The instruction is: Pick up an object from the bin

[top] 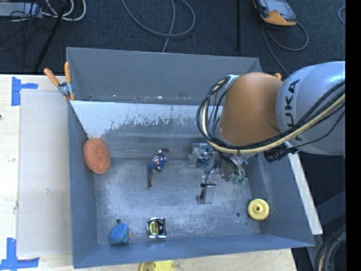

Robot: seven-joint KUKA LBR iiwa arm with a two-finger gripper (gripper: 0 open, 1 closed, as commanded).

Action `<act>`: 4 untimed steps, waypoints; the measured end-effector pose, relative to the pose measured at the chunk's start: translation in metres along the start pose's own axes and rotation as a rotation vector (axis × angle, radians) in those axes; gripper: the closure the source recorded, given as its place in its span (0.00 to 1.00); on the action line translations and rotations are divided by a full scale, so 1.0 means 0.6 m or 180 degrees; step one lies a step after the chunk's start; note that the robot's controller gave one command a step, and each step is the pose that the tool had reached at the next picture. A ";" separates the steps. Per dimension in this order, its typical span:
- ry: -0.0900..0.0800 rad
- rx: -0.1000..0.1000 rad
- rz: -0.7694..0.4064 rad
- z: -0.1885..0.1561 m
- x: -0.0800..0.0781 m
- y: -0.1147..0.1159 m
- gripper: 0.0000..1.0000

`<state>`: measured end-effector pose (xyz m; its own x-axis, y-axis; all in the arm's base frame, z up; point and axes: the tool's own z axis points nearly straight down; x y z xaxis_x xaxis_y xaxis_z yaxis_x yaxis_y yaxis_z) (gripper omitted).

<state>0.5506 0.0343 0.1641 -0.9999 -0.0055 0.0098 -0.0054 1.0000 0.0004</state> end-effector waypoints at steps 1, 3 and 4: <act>-0.0025 -0.0001 0.0003 -0.007 -0.003 0.000 0.00; -0.0024 0.0004 -0.0827 0.078 -0.087 0.056 0.00; -0.0040 0.0001 -0.0880 0.096 -0.116 0.135 0.00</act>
Offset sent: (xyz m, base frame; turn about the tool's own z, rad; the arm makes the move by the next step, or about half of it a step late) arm 0.0635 0.0457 -0.0941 -0.2220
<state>0.6193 0.1156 0.1057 -0.9605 -0.2783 -0.0032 -0.2783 0.9605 0.0010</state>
